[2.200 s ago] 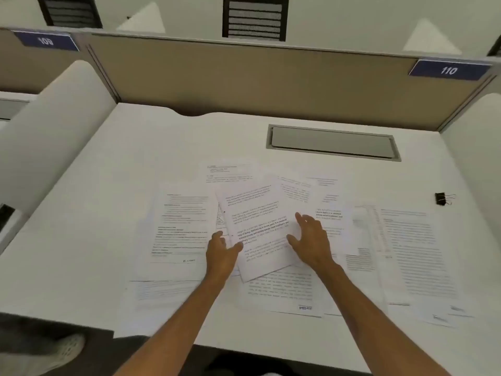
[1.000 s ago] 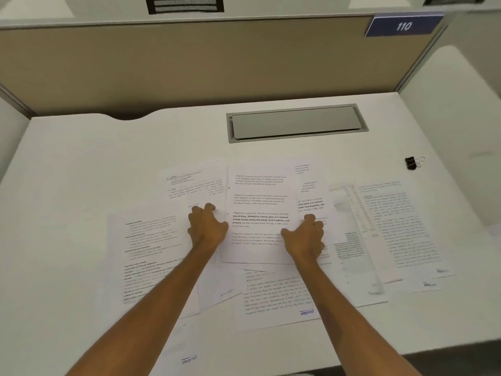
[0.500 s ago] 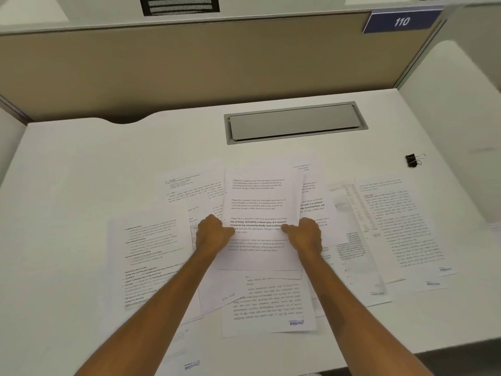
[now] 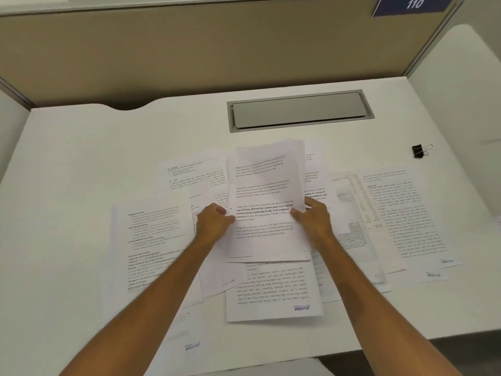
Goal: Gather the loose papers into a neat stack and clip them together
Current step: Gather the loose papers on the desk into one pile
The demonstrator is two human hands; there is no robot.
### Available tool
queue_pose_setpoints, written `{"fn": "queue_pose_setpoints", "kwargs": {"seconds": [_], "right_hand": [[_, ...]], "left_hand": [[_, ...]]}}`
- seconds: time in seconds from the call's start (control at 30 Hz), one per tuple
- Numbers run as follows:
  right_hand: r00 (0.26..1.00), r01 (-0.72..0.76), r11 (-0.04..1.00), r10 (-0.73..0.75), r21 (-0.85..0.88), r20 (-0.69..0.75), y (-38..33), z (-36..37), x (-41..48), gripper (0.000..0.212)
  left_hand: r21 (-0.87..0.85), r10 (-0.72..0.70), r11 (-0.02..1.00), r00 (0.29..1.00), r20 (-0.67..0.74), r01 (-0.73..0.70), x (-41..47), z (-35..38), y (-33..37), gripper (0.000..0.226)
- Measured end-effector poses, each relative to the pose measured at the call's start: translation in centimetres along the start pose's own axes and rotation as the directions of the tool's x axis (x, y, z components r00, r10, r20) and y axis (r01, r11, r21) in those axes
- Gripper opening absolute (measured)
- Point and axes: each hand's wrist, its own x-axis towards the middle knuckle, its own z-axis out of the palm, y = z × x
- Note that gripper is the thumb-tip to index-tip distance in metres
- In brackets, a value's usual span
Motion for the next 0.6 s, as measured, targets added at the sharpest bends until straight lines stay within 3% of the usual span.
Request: {"fn": "queue_pose_setpoints", "kwargs": {"seconds": [0.23, 0.3, 0.4, 0.6], "right_hand": [[0.997, 0.019, 0.976, -0.034, 0.218, 0.066, -0.9, -3.3, 0.7, 0.032], [0.994, 0.038, 0.965, -0.064, 0.259, 0.091, -1.6, -4.1, 0.6, 0.032], [0.984, 0.080, 0.939, -0.128, 0.333, 0.125, -2.7, -5.1, 0.4, 0.034], [0.936, 0.258, 0.904, -0.321, 0.340, 0.143, -6.2, -6.3, -0.7, 0.038]], "left_hand": [[-0.180, 0.126, 0.974, 0.990, -0.064, -0.136, -0.9, 0.1, 0.3, 0.064], [-0.295, 0.111, 0.950, 0.994, 0.018, -0.101, -1.2, -0.1, 0.9, 0.073], [-0.546, 0.091, 0.835, 0.963, 0.255, 0.066, -1.3, -0.7, 2.0, 0.078], [-0.733, 0.305, 0.675, 0.871, 0.384, 0.087, -1.5, -2.7, 3.4, 0.062]]}}
